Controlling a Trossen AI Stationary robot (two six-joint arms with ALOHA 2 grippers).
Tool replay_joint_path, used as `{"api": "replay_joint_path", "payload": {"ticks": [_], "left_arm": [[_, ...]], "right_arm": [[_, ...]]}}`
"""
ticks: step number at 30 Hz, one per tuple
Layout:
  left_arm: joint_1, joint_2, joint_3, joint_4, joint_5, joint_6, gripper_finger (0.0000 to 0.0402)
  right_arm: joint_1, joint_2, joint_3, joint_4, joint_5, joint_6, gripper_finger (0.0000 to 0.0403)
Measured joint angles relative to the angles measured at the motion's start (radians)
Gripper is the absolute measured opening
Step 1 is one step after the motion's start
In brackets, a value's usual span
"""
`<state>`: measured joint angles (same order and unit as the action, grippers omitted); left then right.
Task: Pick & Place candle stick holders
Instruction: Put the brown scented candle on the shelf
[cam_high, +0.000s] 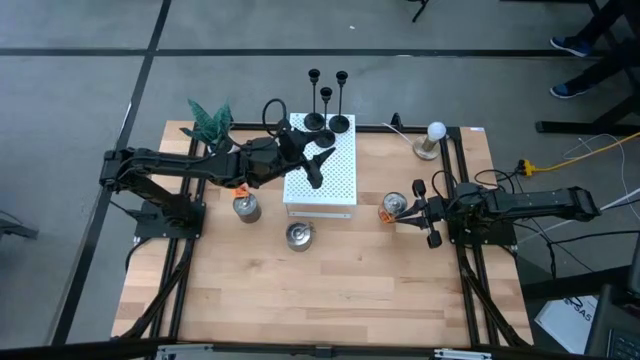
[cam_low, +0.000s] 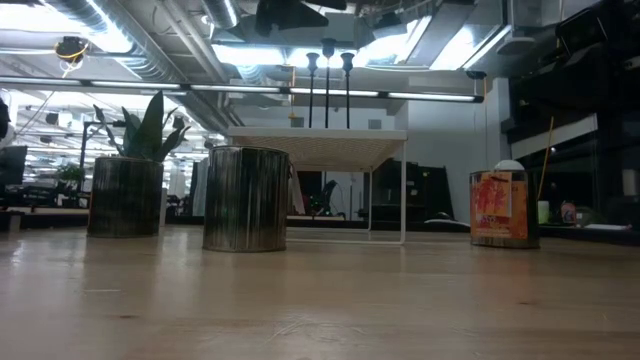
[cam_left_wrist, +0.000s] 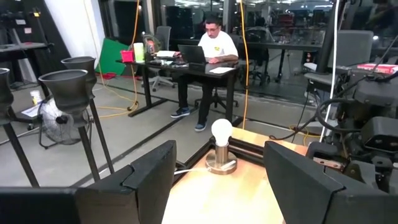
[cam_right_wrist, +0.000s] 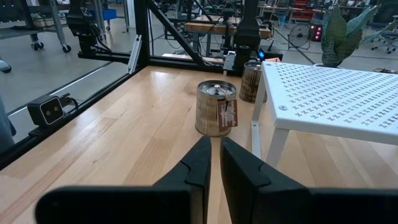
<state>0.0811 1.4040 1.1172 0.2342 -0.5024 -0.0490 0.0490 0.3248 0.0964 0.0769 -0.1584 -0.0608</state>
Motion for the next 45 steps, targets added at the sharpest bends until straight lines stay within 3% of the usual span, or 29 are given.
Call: {"api": "replay_joint_path", "payload": {"ticks": [20,27,45], "left_arm": [[0.000,0.000,0.000,0.001,-0.001,-0.018,0.0239],[-0.002,0.000,0.000,0.001,0.095,-0.023,0.0239],[-0.003,0.000,0.000,0.001,0.164,-0.018,0.0239]], "right_arm": [[0.000,0.000,0.000,0.000,0.000,0.000,0.0039],[0.000,0.000,0.000,0.000,0.000,0.000,0.0039],[0.000,0.000,0.000,0.000,0.000,0.000,0.0039]]}}
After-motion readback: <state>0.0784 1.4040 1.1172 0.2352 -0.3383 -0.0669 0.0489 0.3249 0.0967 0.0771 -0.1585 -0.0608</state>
